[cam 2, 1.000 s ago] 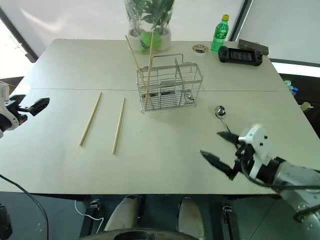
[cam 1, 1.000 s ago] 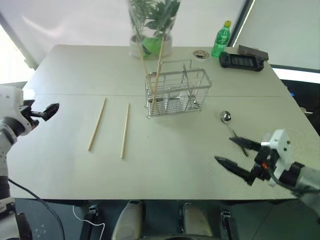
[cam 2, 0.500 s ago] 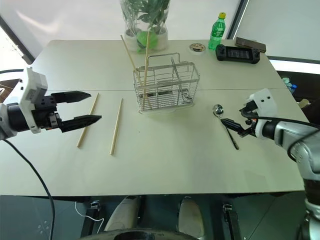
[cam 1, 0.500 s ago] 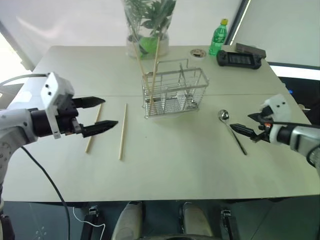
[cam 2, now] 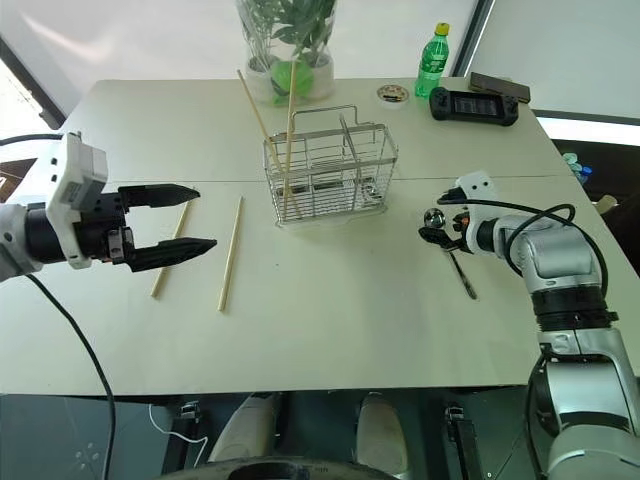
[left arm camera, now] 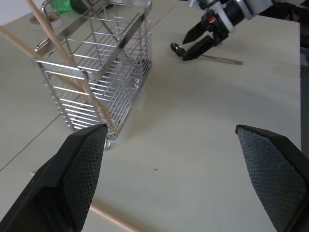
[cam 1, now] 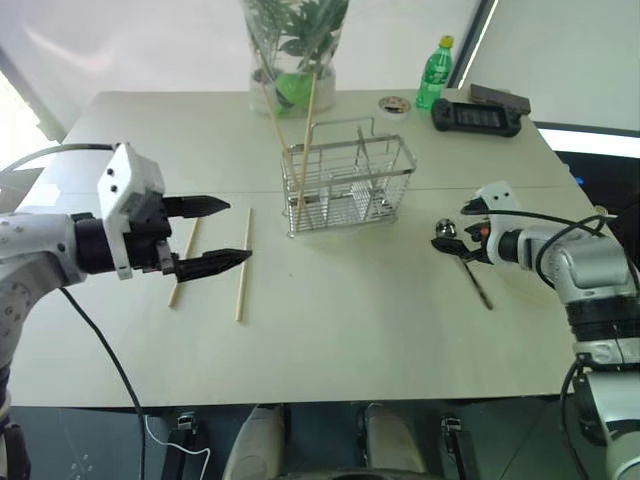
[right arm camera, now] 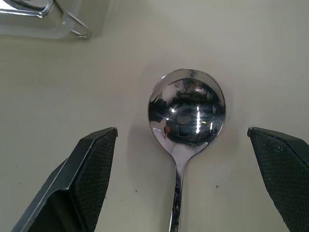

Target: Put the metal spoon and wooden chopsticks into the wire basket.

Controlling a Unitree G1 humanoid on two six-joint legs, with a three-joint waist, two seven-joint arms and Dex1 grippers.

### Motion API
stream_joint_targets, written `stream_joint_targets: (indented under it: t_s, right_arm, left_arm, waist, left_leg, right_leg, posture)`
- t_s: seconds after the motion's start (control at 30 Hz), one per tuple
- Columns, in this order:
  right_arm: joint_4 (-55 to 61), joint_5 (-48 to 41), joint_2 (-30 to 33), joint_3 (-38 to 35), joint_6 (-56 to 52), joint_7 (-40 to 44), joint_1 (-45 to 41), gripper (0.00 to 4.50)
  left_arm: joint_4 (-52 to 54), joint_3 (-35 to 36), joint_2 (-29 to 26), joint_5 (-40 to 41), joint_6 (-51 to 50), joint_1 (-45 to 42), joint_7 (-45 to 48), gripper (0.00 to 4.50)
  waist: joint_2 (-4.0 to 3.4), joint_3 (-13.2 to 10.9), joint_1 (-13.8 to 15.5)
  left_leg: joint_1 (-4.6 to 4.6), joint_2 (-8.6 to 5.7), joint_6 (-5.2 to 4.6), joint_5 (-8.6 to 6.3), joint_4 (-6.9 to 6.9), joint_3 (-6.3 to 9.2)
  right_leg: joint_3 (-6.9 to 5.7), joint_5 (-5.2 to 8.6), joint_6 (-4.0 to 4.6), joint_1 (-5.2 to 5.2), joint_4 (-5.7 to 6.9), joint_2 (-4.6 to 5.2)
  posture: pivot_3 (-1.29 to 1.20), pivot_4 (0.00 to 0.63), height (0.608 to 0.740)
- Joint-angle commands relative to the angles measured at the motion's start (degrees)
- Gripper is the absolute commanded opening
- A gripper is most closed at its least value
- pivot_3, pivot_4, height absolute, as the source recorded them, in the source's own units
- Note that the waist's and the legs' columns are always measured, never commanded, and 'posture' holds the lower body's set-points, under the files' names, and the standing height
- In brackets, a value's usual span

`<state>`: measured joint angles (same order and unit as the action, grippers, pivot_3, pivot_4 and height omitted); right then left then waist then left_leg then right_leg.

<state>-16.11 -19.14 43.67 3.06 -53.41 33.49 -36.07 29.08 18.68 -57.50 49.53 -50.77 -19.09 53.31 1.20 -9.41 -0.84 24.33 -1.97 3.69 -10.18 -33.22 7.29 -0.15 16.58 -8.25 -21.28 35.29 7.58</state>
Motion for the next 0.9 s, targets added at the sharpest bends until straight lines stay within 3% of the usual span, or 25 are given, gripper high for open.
stream_joint_targets:
  t_s: [0.03, 0.3, 0.53, 0.6, 0.9]
  right_arm:
    - [1.1, 1.2, 1.0, -0.4, -1.2, 1.4, -0.4, 4.50]
    - [8.3, 0.3, 0.6, -3.0, -6.4, 1.1, 4.5, 4.50]
    - [11.2, 0.3, -1.0, -3.9, -7.2, 0.2, 6.4, 1.30]
    - [11.4, 0.4, -1.3, -4.0, -7.1, 0.2, 6.5, 0.20]
    - [12.7, 1.4, -2.1, -5.3, -1.0, 0.4, 6.4, 0.09]
  left_arm:
    - [1.8, 1.5, -1.4, 1.5, 0.0, -0.8, -0.1, 4.48]
    - [2.6, 2.3, -1.8, 2.9, 0.1, -0.3, -1.3, 4.48]
    - [0.8, 0.6, -1.9, 2.3, 1.1, -2.3, -1.0, 4.50]
    - [0.3, 0.2, -1.8, 2.4, 1.0, -3.2, -0.9, 4.50]
    - [-1.0, -0.8, -1.3, 1.5, 1.7, -5.0, -1.0, 4.50]
  waist:
    - [0.00, 0.0, -0.1]
    - [0.01, 0.0, 0.0]
    - [0.03, 0.0, -0.1]
    - [0.02, 0.0, -0.1]
    - [0.03, 0.0, -0.3]
  left_leg:
    - [0.00, 0.00, 0.00, 0.00, 0.00, 0.00]
    - [-0.13, 0.01, 0.00, 0.00, 0.00, 0.01]
    - [-0.33, 0.02, 0.00, 0.00, -0.01, 0.01]
    - [-0.35, 0.03, 0.00, 0.00, -0.01, 0.01]
    - [-0.45, 0.06, 0.00, 0.00, -0.01, 0.00]
  right_leg:
    - [0.00, 0.00, 0.00, -0.01, 0.00, 0.00]
    - [0.00, 0.00, -0.02, 0.06, 0.14, -0.01]
    - [0.00, 0.10, 0.16, 0.23, 0.14, -0.02]
    - [0.00, 0.10, 0.16, 0.24, 0.15, -0.02]
    - [0.02, 0.05, 0.07, 0.31, 0.16, -0.05]
  posture:
    - [0.00, 0.150, 0.720]
    - [0.00, 0.150, 0.720]
    - [0.00, 0.150, 0.720]
    - [0.00, 0.150, 0.720]
    - [0.00, 0.150, 0.720]
